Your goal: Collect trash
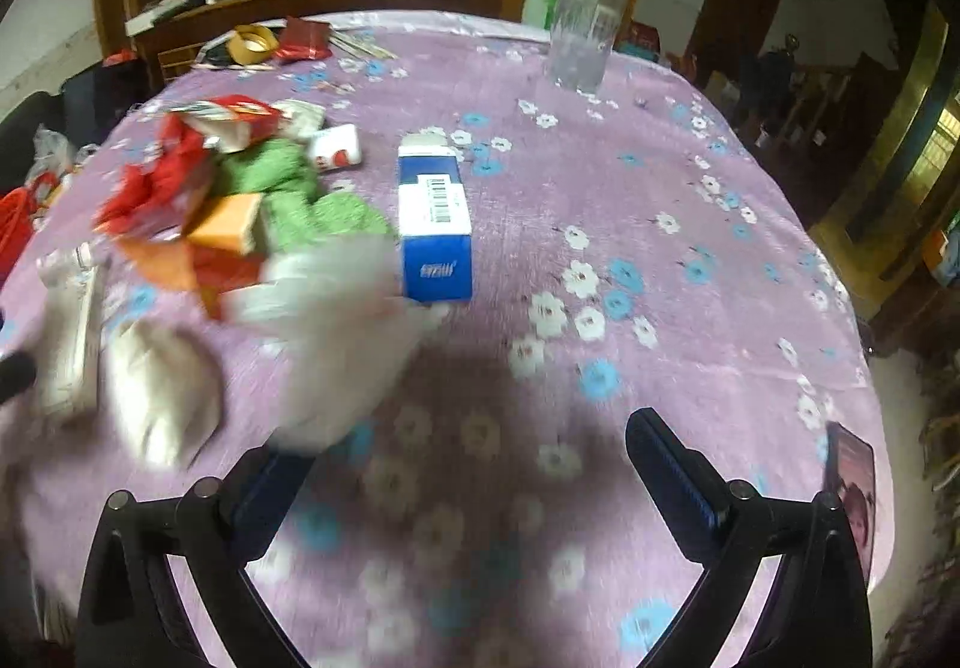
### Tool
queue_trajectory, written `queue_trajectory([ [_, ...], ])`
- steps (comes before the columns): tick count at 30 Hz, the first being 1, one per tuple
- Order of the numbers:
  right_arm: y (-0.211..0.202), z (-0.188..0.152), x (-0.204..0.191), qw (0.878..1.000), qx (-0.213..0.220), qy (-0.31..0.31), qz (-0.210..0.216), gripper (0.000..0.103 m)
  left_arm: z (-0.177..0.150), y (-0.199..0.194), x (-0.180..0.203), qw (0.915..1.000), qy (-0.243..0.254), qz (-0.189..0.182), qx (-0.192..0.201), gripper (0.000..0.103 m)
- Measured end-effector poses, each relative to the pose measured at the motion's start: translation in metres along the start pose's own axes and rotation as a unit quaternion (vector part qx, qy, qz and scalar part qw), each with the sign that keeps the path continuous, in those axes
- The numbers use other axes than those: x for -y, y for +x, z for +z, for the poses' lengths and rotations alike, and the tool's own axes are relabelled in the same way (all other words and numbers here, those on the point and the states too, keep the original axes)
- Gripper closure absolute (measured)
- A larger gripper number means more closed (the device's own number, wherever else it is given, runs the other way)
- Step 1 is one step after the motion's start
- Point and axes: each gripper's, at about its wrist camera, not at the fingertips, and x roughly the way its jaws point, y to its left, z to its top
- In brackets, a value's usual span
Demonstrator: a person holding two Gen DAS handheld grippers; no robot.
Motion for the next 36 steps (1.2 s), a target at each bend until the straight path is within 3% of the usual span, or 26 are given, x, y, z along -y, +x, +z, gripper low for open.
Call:
queue_trajectory([
  [3, -0.032, -0.011, -0.003, 0.999, 0.037, 0.006, 0.006, 0.0, -0.009, -0.017, -0.002, 0.9995, -0.006, 0.007, 0.031, 0.0],
  [6, -0.076, -0.025, -0.011, 0.993, 0.116, 0.028, 0.018, 0.0, -0.018, -0.036, -0.002, 0.9967, -0.016, 0.028, 0.075, 0.0],
  [8, -0.099, -0.035, -0.017, 0.986, 0.163, 0.044, 0.013, 0.0, -0.027, -0.051, -0.001, 0.9922, -0.017, 0.052, 0.112, 0.0],
  [11, -0.116, -0.049, -0.026, 0.979, 0.192, 0.061, 0.027, 0.0, -0.043, -0.07, 0.003, 0.9836, -0.013, 0.086, 0.158, 0.0],
  [14, -0.131, -0.067, -0.042, 0.971, 0.231, 0.066, 0.002, 0.0, -0.057, -0.083, 0.001, 0.9753, -0.024, 0.109, 0.19, 0.0],
  [16, -0.133, -0.073, -0.05, 0.97, 0.235, 0.062, 0.001, 0.0, -0.065, -0.088, -0.003, 0.971, -0.034, 0.118, 0.205, 0.0],
  [20, -0.137, -0.083, -0.062, 0.965, 0.259, 0.044, -0.022, 0.0, -0.07, -0.085, -0.009, 0.9707, -0.044, 0.128, 0.198, 0.0],
  [26, -0.126, -0.08, -0.063, 0.972, 0.231, 0.038, -0.004, 0.0, -0.072, -0.078, -0.014, 0.9729, -0.049, 0.132, 0.184, 0.0],
  [36, -0.119, -0.082, -0.068, 0.977, 0.209, 0.024, -0.024, 0.0, -0.074, -0.07, -0.01, 0.9767, -0.043, 0.128, 0.167, 0.0],
])
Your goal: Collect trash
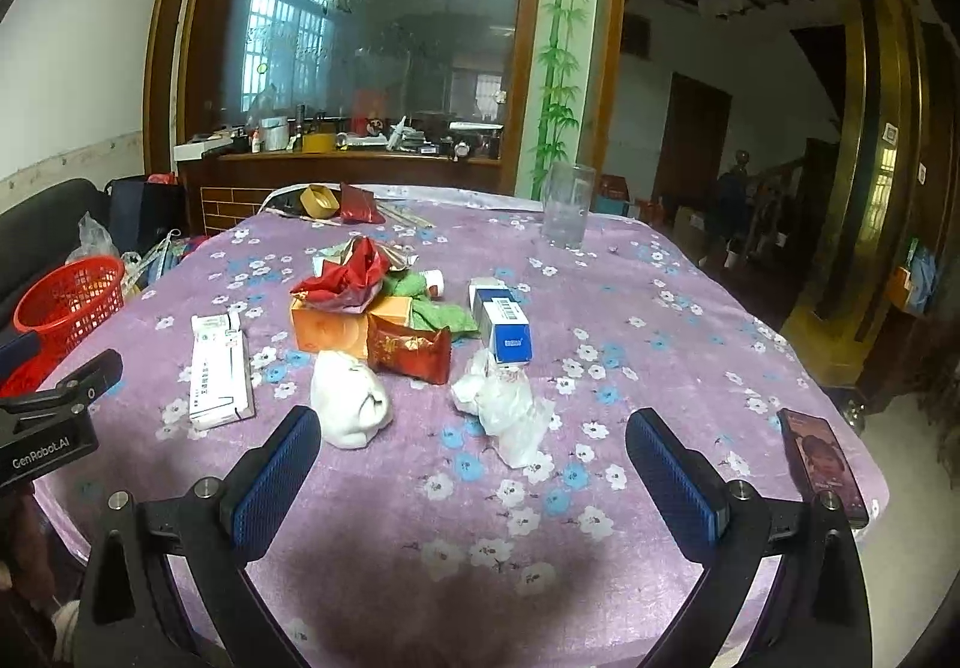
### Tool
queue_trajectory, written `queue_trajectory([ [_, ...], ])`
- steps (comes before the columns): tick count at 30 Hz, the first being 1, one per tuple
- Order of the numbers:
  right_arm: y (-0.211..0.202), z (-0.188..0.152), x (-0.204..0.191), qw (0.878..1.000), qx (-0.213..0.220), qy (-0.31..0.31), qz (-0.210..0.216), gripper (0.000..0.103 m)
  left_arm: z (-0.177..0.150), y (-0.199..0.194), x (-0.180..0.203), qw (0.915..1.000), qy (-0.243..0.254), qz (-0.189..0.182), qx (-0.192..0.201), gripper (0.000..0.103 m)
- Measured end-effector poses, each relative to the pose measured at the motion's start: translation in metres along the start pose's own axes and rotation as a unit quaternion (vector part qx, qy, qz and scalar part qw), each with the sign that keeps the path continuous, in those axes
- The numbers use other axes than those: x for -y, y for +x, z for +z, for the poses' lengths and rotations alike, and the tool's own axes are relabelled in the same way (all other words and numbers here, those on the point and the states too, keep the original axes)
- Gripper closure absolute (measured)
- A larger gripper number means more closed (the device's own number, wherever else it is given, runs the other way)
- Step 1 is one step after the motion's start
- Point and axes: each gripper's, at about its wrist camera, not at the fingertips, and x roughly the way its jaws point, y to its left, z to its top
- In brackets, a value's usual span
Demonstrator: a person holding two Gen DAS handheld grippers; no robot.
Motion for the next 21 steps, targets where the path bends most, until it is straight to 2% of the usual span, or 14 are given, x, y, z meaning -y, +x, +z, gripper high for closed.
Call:
queue_trajectory([
  [21, 0.004, -0.0015, -0.0044, 1.0, -0.004, -0.009, -0.001, 0.0, -0.0041, 0.0058, 0.0016, 0.9999, 0.008, -0.001, -0.013, 0.0],
])
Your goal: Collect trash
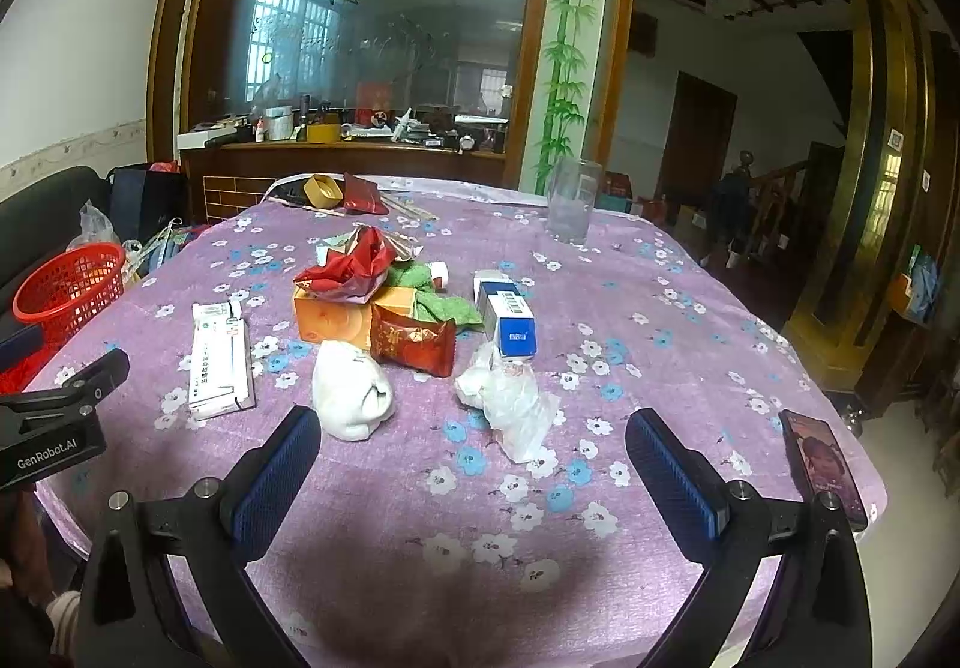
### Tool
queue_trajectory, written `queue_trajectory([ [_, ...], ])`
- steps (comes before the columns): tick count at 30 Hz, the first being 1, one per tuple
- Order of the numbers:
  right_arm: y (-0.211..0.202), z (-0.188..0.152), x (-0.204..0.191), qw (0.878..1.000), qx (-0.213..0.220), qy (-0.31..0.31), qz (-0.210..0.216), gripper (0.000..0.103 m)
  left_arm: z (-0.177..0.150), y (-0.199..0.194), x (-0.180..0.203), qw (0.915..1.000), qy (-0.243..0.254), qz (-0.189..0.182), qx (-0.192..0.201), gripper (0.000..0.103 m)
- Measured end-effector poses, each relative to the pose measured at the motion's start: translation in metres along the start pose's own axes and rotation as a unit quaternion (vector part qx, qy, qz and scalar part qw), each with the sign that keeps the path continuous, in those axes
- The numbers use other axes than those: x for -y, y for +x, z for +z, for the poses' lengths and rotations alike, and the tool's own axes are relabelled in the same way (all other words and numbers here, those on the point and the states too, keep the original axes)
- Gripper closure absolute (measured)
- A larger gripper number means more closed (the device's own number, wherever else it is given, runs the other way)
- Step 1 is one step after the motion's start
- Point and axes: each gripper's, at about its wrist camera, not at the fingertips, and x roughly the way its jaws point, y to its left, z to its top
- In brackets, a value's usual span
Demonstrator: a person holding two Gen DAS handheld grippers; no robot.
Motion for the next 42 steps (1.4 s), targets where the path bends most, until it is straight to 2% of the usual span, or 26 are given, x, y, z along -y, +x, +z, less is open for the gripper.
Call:
queue_trajectory([
  [15, -0.004, 0.007, -0.001, 1.0, 0.011, -0.006, -0.002, 0.0, 0.0, 0.001, -0.001, 1.0, 0.002, -0.002, 0.001, 0.0],
  [28, 0.0, 0.013, -0.002, 1.0, -0.001, -0.008, 0.005, 0.0, -0.001, 0.003, -0.002, 0.9999, 0.0, -0.005, -0.01, 0.0],
  [37, 0.012, 0.009, -0.001, 0.999, -0.024, -0.01, 0.019, 0.0, 0.004, 0.017, -0.006, 0.9988, -0.005, -0.026, -0.042, 0.0],
  [40, 0.021, 0.01, 0.004, 0.999, -0.036, -0.012, 0.036, 0.0, 0.011, 0.03, -0.014, 0.9966, -0.015, -0.043, -0.069, 0.0],
  [42, 0.03, 0.012, 0.011, 0.997, -0.05, -0.008, 0.052, 0.005, 0.017, 0.042, -0.021, 0.9939, -0.027, -0.055, -0.092, 0.001],
])
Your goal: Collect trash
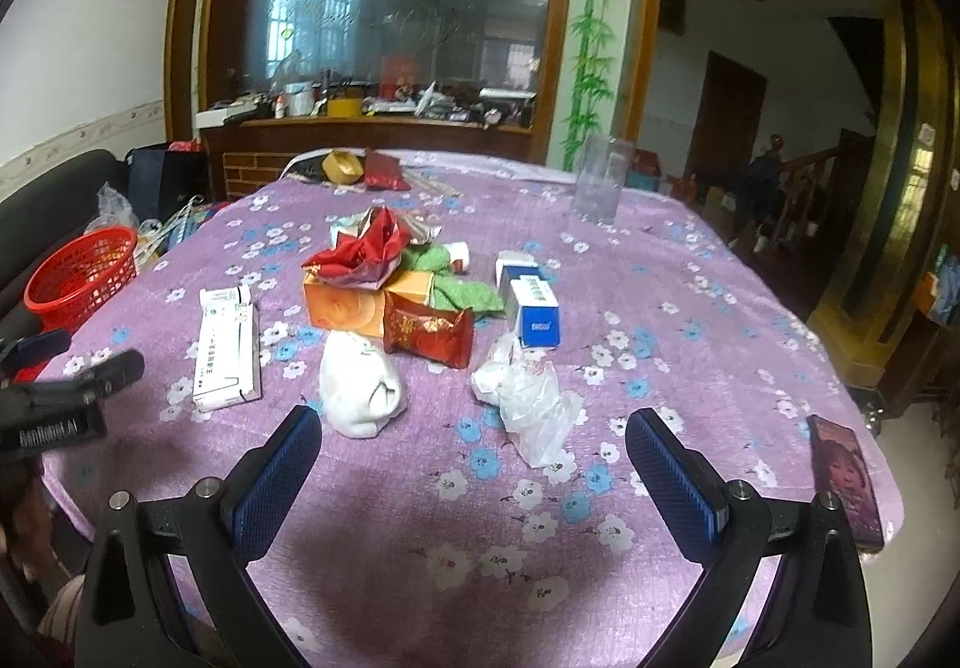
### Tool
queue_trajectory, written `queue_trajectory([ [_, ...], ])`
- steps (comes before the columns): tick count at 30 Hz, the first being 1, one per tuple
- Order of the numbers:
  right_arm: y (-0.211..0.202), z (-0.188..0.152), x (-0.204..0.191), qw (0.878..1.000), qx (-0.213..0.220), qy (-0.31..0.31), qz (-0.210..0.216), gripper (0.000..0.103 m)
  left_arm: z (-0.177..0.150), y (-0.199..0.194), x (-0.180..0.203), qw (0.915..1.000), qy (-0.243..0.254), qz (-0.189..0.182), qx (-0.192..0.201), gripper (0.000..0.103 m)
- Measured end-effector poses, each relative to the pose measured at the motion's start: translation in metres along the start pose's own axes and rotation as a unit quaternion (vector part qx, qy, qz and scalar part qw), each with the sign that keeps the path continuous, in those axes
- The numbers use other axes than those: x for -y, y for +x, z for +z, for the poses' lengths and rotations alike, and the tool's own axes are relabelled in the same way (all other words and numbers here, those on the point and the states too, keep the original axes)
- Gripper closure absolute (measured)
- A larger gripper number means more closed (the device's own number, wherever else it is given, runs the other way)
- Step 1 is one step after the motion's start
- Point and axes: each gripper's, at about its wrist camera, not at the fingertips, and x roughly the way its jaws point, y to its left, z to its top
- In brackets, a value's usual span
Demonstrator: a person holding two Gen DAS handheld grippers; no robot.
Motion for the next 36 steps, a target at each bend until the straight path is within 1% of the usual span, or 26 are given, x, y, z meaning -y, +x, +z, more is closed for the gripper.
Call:
queue_trajectory([
  [2, 0.009, 0.002, 0.01, 1.0, -0.015, 0.013, 0.021, 0.01, 0.006, 0.008, -0.006, 0.9997, -0.01, -0.01, -0.017, 0.007],
  [3, 0.015, 0.004, 0.019, 0.999, -0.026, 0.026, 0.039, 0.015, 0.011, 0.013, -0.008, 0.9993, -0.018, -0.016, -0.03, 0.013],
  [4, 0.019, 0.003, 0.023, 0.998, -0.032, 0.035, 0.05, 0.018, 0.013, 0.019, -0.01, 0.9986, -0.023, -0.021, -0.043, 0.021],
  [5, 0.026, 0.005, 0.031, 0.996, -0.044, 0.05, 0.067, 0.022, 0.017, 0.026, -0.011, 0.9972, -0.032, -0.031, -0.06, 0.026],
  [6, 0.031, 0.005, 0.036, 0.994, -0.052, 0.06, 0.078, 0.024, 0.021, 0.035, -0.011, 0.9946, -0.042, -0.048, -0.082, 0.032],
  [7, 0.036, 0.006, 0.041, 0.991, -0.059, 0.072, 0.092, 0.024, 0.023, 0.043, -0.01, 0.9924, -0.049, -0.06, -0.096, 0.032],
  [9, 0.045, 0.008, 0.049, 0.988, -0.068, 0.087, 0.107, 0.026, 0.027, 0.056, -0.004, 0.9893, -0.052, -0.07, -0.117, 0.032],
  [12, 0.052, 0.012, 0.056, 0.988, -0.067, 0.09, 0.104, 0.026, 0.031, 0.071, 0.014, 0.9861, -0.044, -0.078, -0.141, 0.032],
  [13, 0.054, 0.013, 0.058, 0.988, -0.067, 0.09, 0.104, 0.026, 0.031, 0.076, 0.021, 0.9859, -0.036, -0.074, -0.145, 0.032],
  [17, 0.066, 0.015, 0.064, 0.987, -0.076, 0.09, 0.106, 0.026, 0.03, 0.091, 0.043, 0.9864, -0.009, -0.062, -0.152, 0.032],
  [18, 0.069, 0.015, 0.066, 0.987, -0.08, 0.091, 0.108, 0.026, 0.03, 0.094, 0.047, 0.9865, -0.004, -0.058, -0.153, 0.034],
  [21, 0.077, 0.013, 0.066, 0.986, -0.087, 0.089, 0.107, 0.026, 0.032, 0.098, 0.058, 0.9892, 0.019, -0.037, -0.14, 0.038],
  [25, 0.09, 0.014, 0.064, 0.986, -0.093, 0.084, 0.109, 0.026, 0.033, 0.099, 0.063, 0.9909, 0.031, -0.029, -0.128, 0.044],
  [29, 0.106, 0.016, 0.06, 0.987, -0.103, 0.074, 0.103, 0.03, 0.035, 0.098, 0.061, 0.991, 0.04, -0.033, -0.123, 0.047],
  [31, 0.115, 0.016, 0.059, 0.986, -0.111, 0.071, 0.102, 0.036, 0.034, 0.095, 0.058, 0.9908, 0.043, -0.036, -0.124, 0.049],
  [32, 0.12, 0.015, 0.058, 0.985, -0.117, 0.071, 0.102, 0.043, 0.033, 0.093, 0.057, 0.9903, 0.045, -0.039, -0.125, 0.049],
  [33, 0.122, 0.014, 0.058, 0.985, -0.121, 0.071, 0.103, 0.057, 0.033, 0.093, 0.056, 0.9898, 0.048, -0.042, -0.127, 0.049],
  [34, 0.126, 0.013, 0.057, 0.984, -0.127, 0.07, 0.103, 0.065, 0.032, 0.092, 0.055, 0.9896, 0.051, -0.043, -0.127, 0.049],
  [36, 0.129, 0.011, 0.058, 0.984, -0.128, 0.076, 0.102, 0.067, 0.031, 0.092, 0.054, 0.9896, 0.05, -0.044, -0.127, 0.049],
])
